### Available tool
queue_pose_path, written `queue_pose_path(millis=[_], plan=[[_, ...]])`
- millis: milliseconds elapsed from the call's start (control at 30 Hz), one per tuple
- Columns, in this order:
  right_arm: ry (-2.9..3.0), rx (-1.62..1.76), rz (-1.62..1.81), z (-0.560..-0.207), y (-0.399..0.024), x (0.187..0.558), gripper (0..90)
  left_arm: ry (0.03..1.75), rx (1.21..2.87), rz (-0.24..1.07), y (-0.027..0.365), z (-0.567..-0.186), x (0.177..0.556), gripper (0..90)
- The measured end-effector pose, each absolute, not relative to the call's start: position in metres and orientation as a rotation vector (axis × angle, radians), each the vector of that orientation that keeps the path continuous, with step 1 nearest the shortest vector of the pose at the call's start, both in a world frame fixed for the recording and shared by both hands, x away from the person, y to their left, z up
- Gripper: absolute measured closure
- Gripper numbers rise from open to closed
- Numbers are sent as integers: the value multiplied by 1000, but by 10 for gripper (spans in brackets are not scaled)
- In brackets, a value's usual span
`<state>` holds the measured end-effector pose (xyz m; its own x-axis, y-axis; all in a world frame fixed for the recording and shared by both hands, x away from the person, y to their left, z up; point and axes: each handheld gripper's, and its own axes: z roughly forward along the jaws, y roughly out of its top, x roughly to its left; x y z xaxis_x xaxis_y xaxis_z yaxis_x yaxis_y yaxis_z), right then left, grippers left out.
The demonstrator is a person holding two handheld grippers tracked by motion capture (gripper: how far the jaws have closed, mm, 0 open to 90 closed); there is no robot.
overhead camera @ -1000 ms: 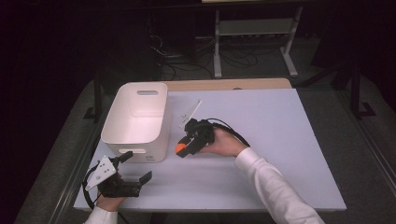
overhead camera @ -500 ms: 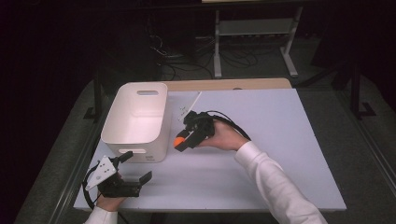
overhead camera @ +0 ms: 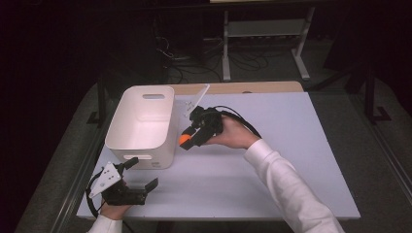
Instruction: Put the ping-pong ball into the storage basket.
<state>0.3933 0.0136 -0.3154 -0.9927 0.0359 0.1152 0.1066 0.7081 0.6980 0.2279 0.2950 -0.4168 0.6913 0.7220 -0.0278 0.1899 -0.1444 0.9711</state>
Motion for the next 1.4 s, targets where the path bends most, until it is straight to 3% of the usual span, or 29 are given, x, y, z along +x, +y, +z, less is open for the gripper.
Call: queue_pose_path(millis=[1400], plan=[[-2844,-65,-1162,-272,54,410,493,749,1685,539,295,-417,227,0]])
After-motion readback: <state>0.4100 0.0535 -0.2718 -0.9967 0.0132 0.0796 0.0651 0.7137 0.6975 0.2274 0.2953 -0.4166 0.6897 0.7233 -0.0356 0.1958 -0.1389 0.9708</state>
